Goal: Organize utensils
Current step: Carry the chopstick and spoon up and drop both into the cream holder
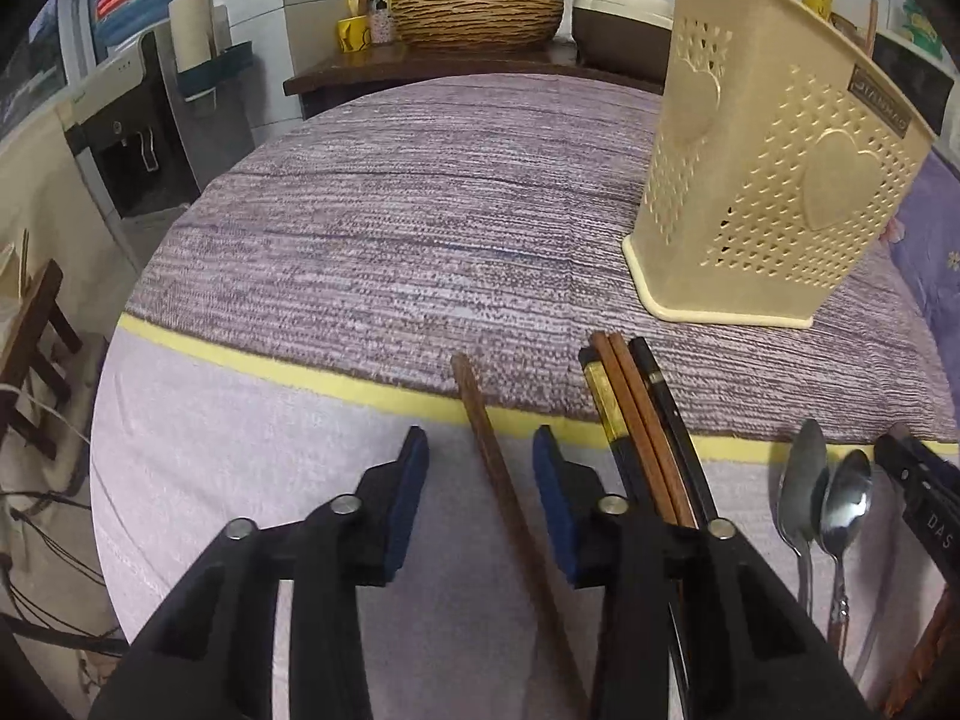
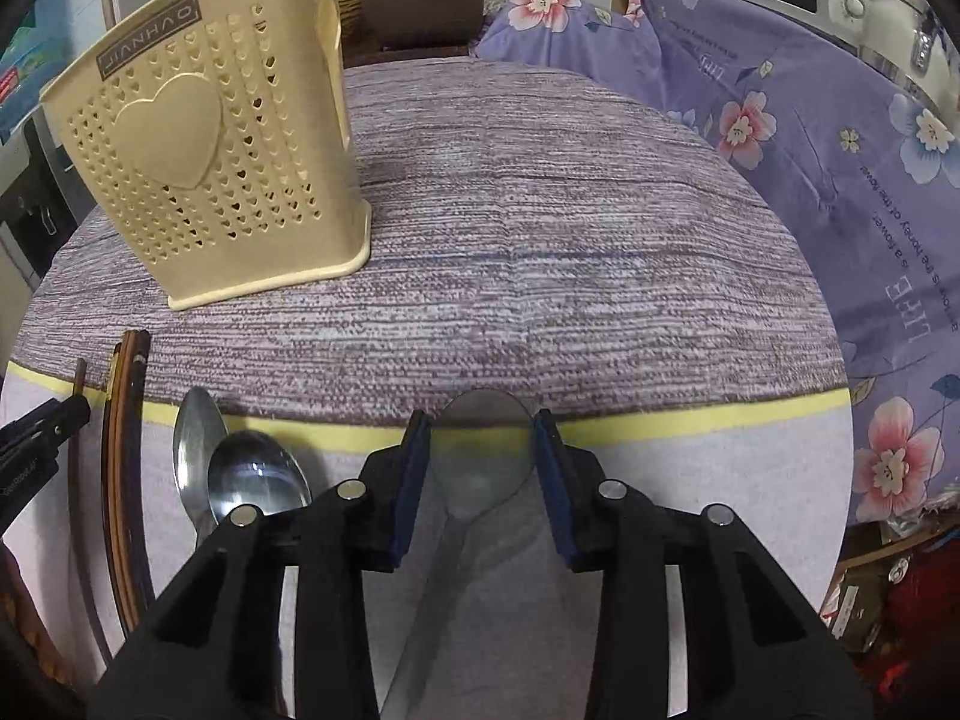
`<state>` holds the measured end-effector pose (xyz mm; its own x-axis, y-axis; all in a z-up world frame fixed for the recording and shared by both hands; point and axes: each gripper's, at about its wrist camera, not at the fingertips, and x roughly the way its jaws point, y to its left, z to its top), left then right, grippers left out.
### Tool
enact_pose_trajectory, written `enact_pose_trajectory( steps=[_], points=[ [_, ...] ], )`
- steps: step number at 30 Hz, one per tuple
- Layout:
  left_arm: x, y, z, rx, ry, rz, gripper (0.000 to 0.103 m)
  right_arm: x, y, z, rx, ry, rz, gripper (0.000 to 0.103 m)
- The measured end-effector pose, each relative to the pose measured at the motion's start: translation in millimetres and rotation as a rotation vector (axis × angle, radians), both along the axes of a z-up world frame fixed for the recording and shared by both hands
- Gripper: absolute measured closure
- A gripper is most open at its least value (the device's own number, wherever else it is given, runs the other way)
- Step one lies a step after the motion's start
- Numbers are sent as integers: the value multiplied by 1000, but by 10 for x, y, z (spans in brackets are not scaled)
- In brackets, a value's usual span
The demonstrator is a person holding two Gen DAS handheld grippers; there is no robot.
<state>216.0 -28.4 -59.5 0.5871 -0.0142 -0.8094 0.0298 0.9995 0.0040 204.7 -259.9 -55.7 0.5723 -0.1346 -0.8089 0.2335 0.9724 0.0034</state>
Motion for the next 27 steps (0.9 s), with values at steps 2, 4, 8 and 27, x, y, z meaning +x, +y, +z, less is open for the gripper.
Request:
enact_pose_trajectory(
  steps=[2,4,8,27],
  points=[
    [54,-12,7,9,2,-1,85,50,4,2,5,1,8,67],
    [94,-18,11,9,8,-2,91,77,5,3,7,0,13,67],
    [139,-13,15,-3,10,-1,93,89,-19,14,31,-7,29,67],
    [-254,261,1307,-161,-321,-32,95,-397,-270,1144,100,-331,172,68]
  ],
)
